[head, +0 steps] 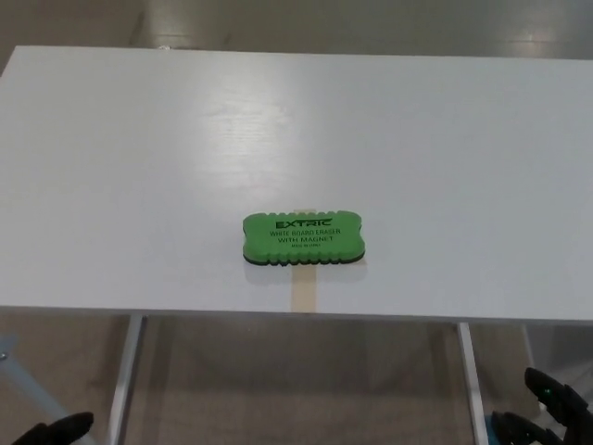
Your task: Use the left hand to press on the green eraser and wipe the desk from center to the left and then back to center.
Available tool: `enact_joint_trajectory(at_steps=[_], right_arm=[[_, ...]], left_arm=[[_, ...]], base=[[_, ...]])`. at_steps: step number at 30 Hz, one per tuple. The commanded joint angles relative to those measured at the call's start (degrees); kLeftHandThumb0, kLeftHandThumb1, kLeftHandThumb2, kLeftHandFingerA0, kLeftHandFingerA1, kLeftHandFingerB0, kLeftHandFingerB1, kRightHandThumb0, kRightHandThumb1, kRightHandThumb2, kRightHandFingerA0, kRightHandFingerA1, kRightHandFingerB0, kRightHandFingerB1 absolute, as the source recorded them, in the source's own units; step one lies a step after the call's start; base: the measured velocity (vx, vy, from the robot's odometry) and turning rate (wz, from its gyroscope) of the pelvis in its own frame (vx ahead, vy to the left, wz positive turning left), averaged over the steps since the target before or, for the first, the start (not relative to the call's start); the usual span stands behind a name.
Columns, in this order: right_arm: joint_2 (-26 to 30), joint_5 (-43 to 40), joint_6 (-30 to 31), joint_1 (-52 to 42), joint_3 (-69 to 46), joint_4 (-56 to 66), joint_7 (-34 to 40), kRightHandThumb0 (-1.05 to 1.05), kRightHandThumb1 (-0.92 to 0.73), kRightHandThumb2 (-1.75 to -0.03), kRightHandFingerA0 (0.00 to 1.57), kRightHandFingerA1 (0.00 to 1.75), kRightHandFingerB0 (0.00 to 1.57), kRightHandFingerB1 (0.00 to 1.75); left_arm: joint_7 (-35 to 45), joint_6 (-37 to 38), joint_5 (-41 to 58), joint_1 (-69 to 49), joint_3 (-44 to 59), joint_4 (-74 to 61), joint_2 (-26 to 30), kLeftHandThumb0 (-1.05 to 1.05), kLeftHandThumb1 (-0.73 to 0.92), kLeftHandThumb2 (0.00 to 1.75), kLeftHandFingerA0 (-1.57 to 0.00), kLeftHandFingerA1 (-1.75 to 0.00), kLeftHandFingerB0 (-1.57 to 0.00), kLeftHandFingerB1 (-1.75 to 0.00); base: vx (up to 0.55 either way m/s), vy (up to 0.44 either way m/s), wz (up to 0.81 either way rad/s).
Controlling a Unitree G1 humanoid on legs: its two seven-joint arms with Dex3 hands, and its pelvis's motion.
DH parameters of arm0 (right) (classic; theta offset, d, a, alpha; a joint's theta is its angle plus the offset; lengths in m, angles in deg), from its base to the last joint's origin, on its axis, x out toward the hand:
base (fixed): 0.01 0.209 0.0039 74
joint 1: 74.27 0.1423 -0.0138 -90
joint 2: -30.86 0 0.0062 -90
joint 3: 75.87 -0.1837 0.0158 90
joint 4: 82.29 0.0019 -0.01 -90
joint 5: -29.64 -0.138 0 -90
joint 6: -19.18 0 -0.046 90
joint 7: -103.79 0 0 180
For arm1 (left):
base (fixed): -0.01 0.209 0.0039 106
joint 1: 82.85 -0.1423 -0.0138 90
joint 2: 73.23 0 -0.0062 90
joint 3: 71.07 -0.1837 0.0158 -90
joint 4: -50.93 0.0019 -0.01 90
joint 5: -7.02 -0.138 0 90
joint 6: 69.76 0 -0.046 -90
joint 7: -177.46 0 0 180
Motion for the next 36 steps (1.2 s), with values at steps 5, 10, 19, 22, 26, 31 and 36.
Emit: enact_joint_trajectory(at_steps=[5, 10, 19, 22, 26, 31, 36], right_arm=[[-0.5, 0.8, -2.4, -2.2, -0.1, -1.8, -1.9, -0.15, -0.66, -0.59, 0.51, 0.43, 0.38, 0.38], [-0.6, 0.6, -2.5, -2.4, -0.2, -1.8, -2.2, -0.2, -0.6, -0.63, 0.48, 0.46, 0.37, 0.41], [-0.2, 0.9, -2.8, -2.1, -0.1, -2.5, -2.6, -0.17, -0.66, -0.59, 0.52, 0.44, 0.37, 0.38], [-0.3, 0.9, -2.6, -2.1, -0.1, -2.6, -2.8, -0.16, -0.66, -0.59, 0.52, 0.44, 0.37, 0.38], [-0.4, 1.4, -2.8, -2.5, 0.3, -2.5, -2.4, -0.16, -0.66, -0.59, 0.52, 0.44, 0.37, 0.38], [-0.4, 2.3, -3.1, -2.9, 0.8, -2.2, -1.9, -0.16, -0.66, -0.59, 0.52, 0.44, 0.37, 0.38], [-0.6, 2.5, -3.6, -2.6, 0.8, -2.8, -2.0, -0.15, -0.66, -0.59, 0.53, 0.45, 0.37, 0.38]], left_arm=[[18.6, -8.0, 12.8, -18.1, -3.7, -32.2, 5.5, -0.11, 0.43, 0.88, -0.27, -0.56, -0.32, -0.56], [21.6, -7.4, 15.7, -20.7, -3.2, -40.3, 7.8, -0.13, 0.41, 0.87, -0.28, -0.57, -0.33, -0.57], [25.3, -11.0, 25.5, -22.8, 0.4, -57.3, 13.6, -0.09, 0.4, 0.87, -0.27, -0.57, -0.31, -0.57], [22.2, -10.2, 27.3, -19.5, 2.8, -63.7, 14.1, -0.06, 0.38, 0.85, -0.26, -0.57, -0.27, -0.55], [16.7, -10.7, 24.7, -12.8, 3.8, -66.0, 13.2, -0.05, 0.37, 0.84, -0.24, -0.57, -0.24, -0.54], [13.7, -10.4, 19.3, -4.2, 2.6, -63.4, 11.2, -0.03, 0.35, 0.83, -0.3, -0.58, -0.3, -0.55], [9.1, -12.6, 11.2, 10.4, -2.3, -57.3, 9.2, 0.04, 0.53, 0.55, -0.49, -0.36, -0.5, -0.35]], base=[[0.0, 0.0, 0.0], [0.0, 0.0, 0.0], [0.0, 0.0, 0.0], [0.0, 0.0, 0.0], [0.0, 0.0, 0.0], [0.0, 0.0, 0.0], [0.0, 0.0, 0.01]])
